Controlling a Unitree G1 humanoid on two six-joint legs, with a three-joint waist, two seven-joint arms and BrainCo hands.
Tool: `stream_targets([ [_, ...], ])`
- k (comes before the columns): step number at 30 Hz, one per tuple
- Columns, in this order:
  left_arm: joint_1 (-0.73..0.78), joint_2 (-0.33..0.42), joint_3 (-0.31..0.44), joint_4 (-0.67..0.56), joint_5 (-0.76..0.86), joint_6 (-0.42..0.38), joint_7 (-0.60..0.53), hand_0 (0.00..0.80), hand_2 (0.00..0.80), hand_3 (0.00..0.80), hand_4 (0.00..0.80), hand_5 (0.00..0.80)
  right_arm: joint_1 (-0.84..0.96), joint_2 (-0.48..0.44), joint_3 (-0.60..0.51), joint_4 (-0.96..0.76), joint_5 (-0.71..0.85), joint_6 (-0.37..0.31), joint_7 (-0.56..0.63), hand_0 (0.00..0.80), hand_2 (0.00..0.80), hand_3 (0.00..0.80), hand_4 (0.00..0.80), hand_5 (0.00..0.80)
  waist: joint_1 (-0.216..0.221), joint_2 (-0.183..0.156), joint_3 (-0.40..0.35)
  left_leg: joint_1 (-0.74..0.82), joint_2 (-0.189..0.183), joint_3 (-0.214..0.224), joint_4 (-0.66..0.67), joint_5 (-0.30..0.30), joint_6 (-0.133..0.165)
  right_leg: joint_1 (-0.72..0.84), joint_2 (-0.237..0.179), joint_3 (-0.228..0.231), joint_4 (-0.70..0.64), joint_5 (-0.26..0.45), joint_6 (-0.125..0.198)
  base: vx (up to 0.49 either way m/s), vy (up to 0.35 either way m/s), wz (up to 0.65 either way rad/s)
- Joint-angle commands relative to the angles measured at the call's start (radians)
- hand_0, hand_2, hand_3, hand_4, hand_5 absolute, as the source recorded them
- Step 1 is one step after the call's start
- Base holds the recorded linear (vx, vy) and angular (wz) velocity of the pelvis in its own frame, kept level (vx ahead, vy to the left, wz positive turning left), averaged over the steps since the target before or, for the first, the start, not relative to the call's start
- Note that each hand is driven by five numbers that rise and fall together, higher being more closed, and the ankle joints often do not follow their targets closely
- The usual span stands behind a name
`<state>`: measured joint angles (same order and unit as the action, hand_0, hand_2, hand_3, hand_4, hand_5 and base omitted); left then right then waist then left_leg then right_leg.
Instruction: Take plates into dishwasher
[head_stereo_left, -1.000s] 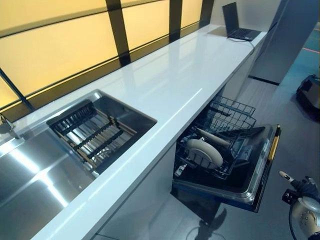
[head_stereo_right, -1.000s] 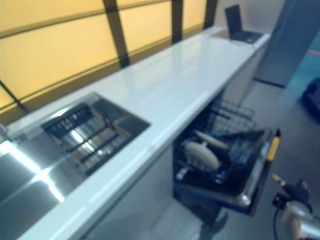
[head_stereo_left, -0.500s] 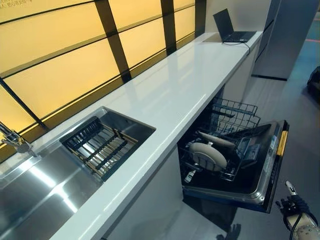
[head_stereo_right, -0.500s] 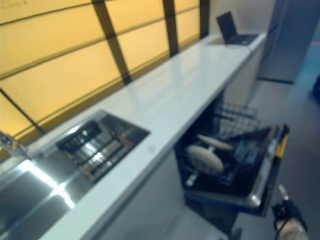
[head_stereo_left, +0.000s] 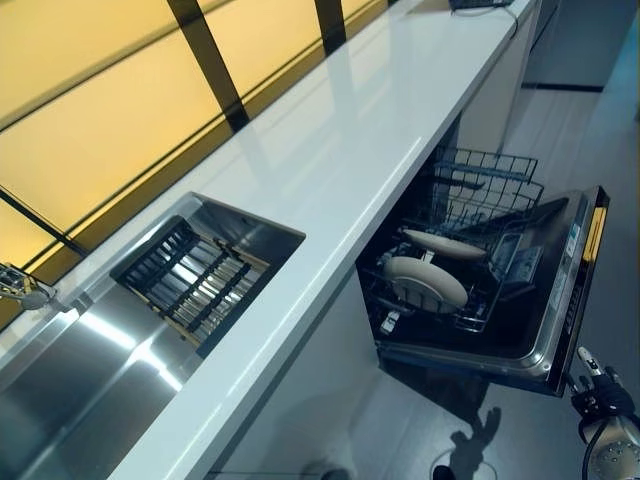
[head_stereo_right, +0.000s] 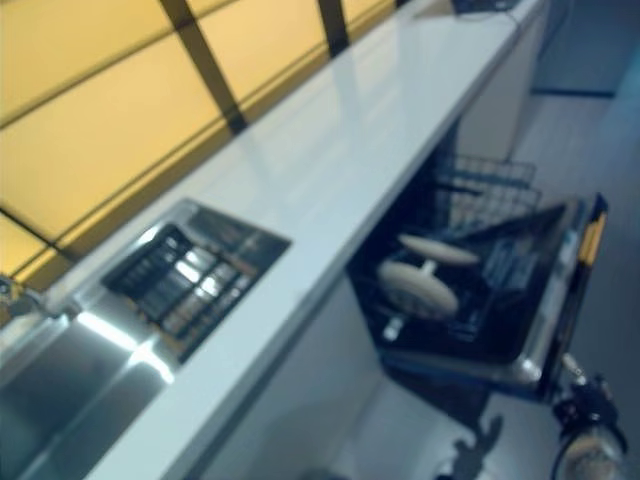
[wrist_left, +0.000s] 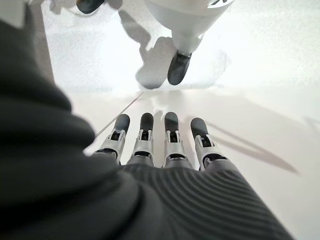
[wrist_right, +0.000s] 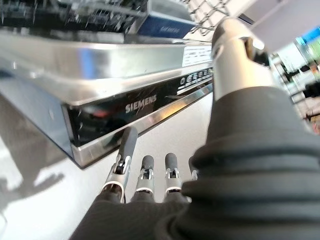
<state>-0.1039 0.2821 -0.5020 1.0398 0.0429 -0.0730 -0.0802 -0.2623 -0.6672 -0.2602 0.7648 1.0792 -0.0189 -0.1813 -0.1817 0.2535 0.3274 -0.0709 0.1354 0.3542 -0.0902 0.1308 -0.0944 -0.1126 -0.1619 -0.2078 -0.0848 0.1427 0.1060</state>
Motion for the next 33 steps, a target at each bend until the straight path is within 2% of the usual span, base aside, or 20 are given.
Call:
stream_targets([
  [1,-0.073,0.047,-0.02,0.021,-0.025,0.001,0.0,0.0,0.0,0.0,0.0,0.0,-0.121,0.015,0.077,0.021,-0.073,0.049,0.032,0.0,0.0,0.0,0.0,0.0,0.007,-0.055,0.022,0.005,0.008,-0.015,0.003,-0.031,-0.025,-0.04,-0.011,-0.021,0.149,-0.146,-0.015,-0.04,-0.029,-0.01],
  [4,-0.076,0.057,-0.02,0.003,-0.017,0.005,-0.008,0.0,0.0,0.0,0.0,0.0,-0.134,0.014,0.104,0.022,-0.11,0.069,0.035,0.0,0.0,0.0,0.0,0.0,0.011,-0.054,0.034,-0.006,0.004,-0.023,0.003,-0.028,-0.024,-0.05,-0.007,-0.018,0.151,-0.145,-0.017,-0.011,-0.01,-0.01],
  [12,-0.109,0.072,-0.028,-0.017,-0.012,0.02,-0.023,0.0,0.0,0.0,0.0,0.0,-0.183,0.018,0.144,0.032,-0.157,0.069,0.047,0.0,0.0,0.0,0.0,0.0,0.018,-0.053,0.06,-0.027,0.001,-0.039,0.003,-0.024,-0.023,-0.075,-0.003,-0.015,0.159,-0.142,-0.017,-0.012,-0.013,0.0],
  [18,-0.124,0.074,-0.027,-0.019,-0.006,0.031,-0.025,0.0,0.0,0.0,0.0,0.0,-0.218,0.016,0.178,0.022,-0.2,0.093,0.098,0.0,0.0,0.0,0.0,0.0,0.023,-0.055,0.067,-0.036,-0.002,-0.043,0.003,-0.024,-0.022,-0.085,-0.002,-0.014,0.155,-0.135,-0.015,0.0,0.0,0.0],
  [27,-0.132,0.083,-0.013,-0.041,0.008,0.057,-0.04,0.0,0.0,0.0,0.0,0.0,-0.256,0.048,0.282,-0.086,-0.282,0.144,0.202,0.0,0.0,0.0,0.0,0.0,0.03,-0.07,0.071,-0.033,-0.001,-0.027,0.003,-0.023,-0.025,-0.088,0.0,-0.029,0.137,-0.119,-0.011,-0.005,-0.005,-0.02],
  [33,-0.126,0.078,-0.003,-0.047,0.023,0.07,-0.037,0.0,0.0,0.0,0.0,0.0,-0.262,0.073,0.324,-0.137,-0.317,0.158,0.227,0.0,0.0,0.0,0.0,0.0,0.034,-0.085,0.066,-0.02,0.003,-0.012,0.003,-0.025,-0.027,-0.073,0.005,-0.038,0.119,-0.11,-0.009,0.001,-0.009,-0.04],
])
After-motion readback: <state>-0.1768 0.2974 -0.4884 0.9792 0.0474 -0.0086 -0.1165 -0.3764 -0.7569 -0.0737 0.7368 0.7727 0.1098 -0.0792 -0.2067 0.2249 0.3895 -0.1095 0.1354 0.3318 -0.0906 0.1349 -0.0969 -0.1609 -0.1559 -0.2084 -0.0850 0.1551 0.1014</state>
